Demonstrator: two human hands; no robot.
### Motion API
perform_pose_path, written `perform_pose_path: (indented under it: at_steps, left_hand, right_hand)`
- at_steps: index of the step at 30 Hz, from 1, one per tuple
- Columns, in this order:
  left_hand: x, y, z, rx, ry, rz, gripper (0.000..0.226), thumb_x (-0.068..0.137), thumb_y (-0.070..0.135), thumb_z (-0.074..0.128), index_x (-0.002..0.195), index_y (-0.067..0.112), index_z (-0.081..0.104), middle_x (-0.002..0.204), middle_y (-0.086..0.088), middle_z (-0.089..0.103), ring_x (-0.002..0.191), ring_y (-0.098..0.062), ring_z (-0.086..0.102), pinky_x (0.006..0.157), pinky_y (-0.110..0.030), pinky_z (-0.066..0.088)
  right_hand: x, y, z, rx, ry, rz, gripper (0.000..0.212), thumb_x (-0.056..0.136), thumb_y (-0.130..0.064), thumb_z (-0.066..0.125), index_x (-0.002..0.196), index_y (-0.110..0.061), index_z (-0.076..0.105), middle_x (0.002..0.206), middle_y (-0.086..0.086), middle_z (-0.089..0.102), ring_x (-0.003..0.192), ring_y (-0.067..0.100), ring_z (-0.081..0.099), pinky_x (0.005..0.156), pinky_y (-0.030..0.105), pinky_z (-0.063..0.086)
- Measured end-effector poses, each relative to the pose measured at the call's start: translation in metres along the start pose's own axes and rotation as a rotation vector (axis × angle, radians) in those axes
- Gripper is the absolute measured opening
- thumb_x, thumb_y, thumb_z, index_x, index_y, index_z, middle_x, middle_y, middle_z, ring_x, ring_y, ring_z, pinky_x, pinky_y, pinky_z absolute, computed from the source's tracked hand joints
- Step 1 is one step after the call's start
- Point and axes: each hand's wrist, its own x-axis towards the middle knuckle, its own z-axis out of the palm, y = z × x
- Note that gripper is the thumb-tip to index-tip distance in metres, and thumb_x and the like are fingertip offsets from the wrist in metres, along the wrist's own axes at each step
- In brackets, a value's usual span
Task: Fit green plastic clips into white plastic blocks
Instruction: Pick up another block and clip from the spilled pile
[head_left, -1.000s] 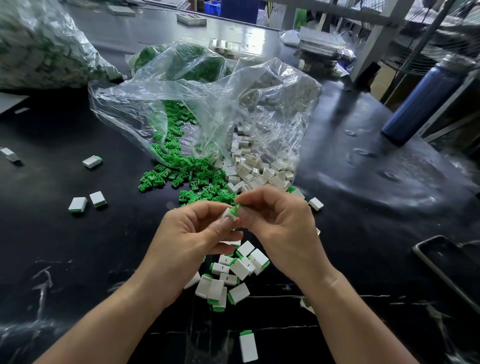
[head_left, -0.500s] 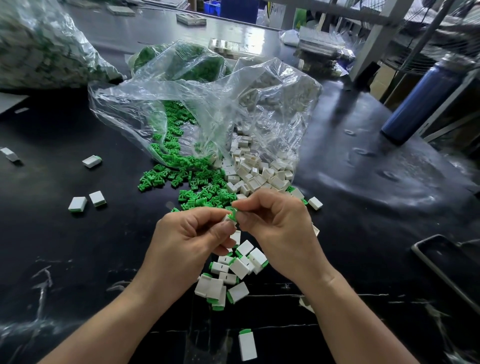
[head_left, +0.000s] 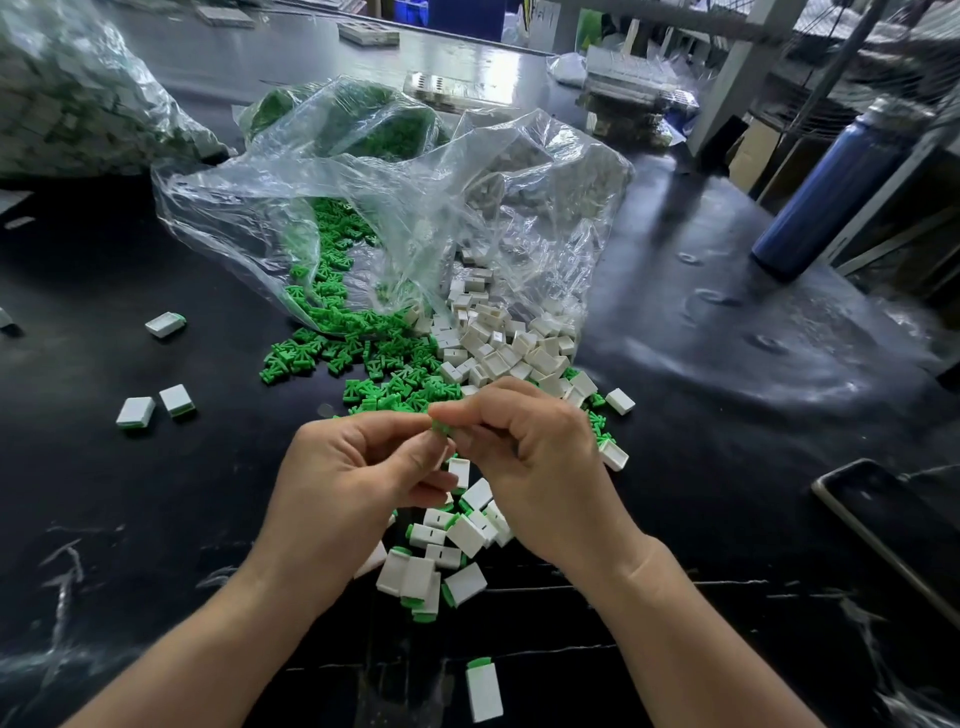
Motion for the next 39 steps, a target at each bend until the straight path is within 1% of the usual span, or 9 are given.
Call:
perform_pose_path:
  at_steps: [5, 8, 11, 14, 18, 20, 25, 31, 39]
  left_hand:
    - [0.000, 0.000, -0.002, 0.031, 0.020, 0.059, 0.016, 0.064, 0.017, 0.062, 0.078, 0.016, 0.070, 0.068, -0.012, 0.071, 0.055, -0.021, 0.068, 0.048, -0.022, 0.054]
    - [0.001, -0.002, -0.004, 0.096, 0.024, 0.107, 0.015, 0.063, 0.021, 0.063, 0.077, 0.021, 0.071, 0.066, -0.006, 0.071, 0.056, -0.018, 0.068, 0.049, -0.020, 0.053]
    - [0.001, -0.003, -0.005, 0.150, 0.056, 0.195, 0.014, 0.062, 0.023, 0.064, 0.072, 0.030, 0.070, 0.061, 0.005, 0.070, 0.051, -0.007, 0.064, 0.046, -0.013, 0.047]
    - [-0.001, -0.001, -0.004, 0.176, 0.011, 0.277, 0.019, 0.065, 0.020, 0.063, 0.069, 0.037, 0.071, 0.063, 0.015, 0.069, 0.055, 0.003, 0.062, 0.053, -0.008, 0.047]
    - [0.001, -0.001, -0.007, 0.282, -0.024, 0.364, 0.014, 0.071, 0.021, 0.067, 0.077, 0.033, 0.071, 0.082, 0.011, 0.068, 0.068, 0.001, 0.063, 0.058, -0.006, 0.045]
    - [0.002, -0.001, -0.009, 0.276, -0.050, 0.358, 0.008, 0.073, 0.023, 0.072, 0.077, 0.030, 0.074, 0.083, 0.008, 0.067, 0.067, -0.002, 0.062, 0.056, -0.008, 0.045]
    - [0.002, -0.002, -0.012, 0.303, -0.117, 0.387, 0.022, 0.072, 0.020, 0.064, 0.091, 0.029, 0.070, 0.084, 0.006, 0.065, 0.072, -0.011, 0.064, 0.063, -0.020, 0.053]
    - [0.002, -0.004, -0.013, 0.287, -0.155, 0.405, 0.018, 0.074, 0.020, 0.063, 0.086, 0.030, 0.072, 0.083, 0.000, 0.059, 0.069, -0.014, 0.064, 0.062, -0.026, 0.056]
    - [0.006, -0.005, -0.016, 0.378, -0.182, 0.458, 0.024, 0.071, 0.023, 0.069, 0.094, 0.028, 0.067, 0.082, -0.004, 0.055, 0.069, -0.014, 0.061, 0.063, -0.031, 0.056]
  right_hand:
    - [-0.002, -0.002, 0.001, -0.056, 0.024, -0.033, 0.022, 0.079, 0.005, 0.062, 0.094, -0.007, 0.073, 0.080, 0.002, 0.060, 0.068, 0.006, 0.054, 0.062, 0.007, 0.040]
    - [-0.002, -0.004, 0.002, 0.074, 0.008, 0.081, 0.020, 0.082, -0.002, 0.063, 0.098, -0.011, 0.072, 0.083, -0.004, 0.059, 0.071, 0.003, 0.056, 0.065, 0.011, 0.044]
    - [-0.002, -0.006, 0.004, 0.252, -0.022, 0.304, 0.015, 0.085, -0.029, 0.063, 0.101, -0.028, 0.063, 0.088, -0.006, 0.062, 0.080, 0.009, 0.061, 0.073, 0.028, 0.053]
    - [0.000, -0.006, 0.002, 0.428, -0.109, 0.494, 0.036, 0.069, -0.053, 0.057, 0.093, -0.027, 0.060, 0.081, -0.010, 0.063, 0.074, 0.008, 0.062, 0.066, 0.024, 0.051]
    - [0.003, -0.008, -0.005, 0.596, -0.239, 0.608, 0.045, 0.062, -0.051, 0.058, 0.087, -0.014, 0.064, 0.075, -0.004, 0.064, 0.065, 0.008, 0.060, 0.060, 0.021, 0.048]
    - [0.003, -0.010, -0.006, 0.663, -0.343, 0.612, 0.040, 0.066, -0.048, 0.056, 0.079, -0.011, 0.064, 0.071, 0.001, 0.064, 0.064, 0.011, 0.060, 0.059, 0.020, 0.049]
    - [0.002, -0.013, -0.010, 0.784, -0.457, 0.637, 0.035, 0.074, -0.044, 0.051, 0.072, -0.010, 0.061, 0.067, 0.003, 0.059, 0.058, 0.012, 0.055, 0.053, 0.018, 0.046]
    - [0.000, -0.014, -0.008, 0.793, -0.463, 0.659, 0.033, 0.073, -0.044, 0.048, 0.070, -0.012, 0.056, 0.063, -0.001, 0.049, 0.053, 0.007, 0.044, 0.051, 0.017, 0.036]
    - [-0.001, -0.015, -0.008, 0.780, -0.433, 0.715, 0.030, 0.069, -0.042, 0.050, 0.068, -0.012, 0.053, 0.064, -0.002, 0.043, 0.053, 0.006, 0.039, 0.050, 0.017, 0.033]
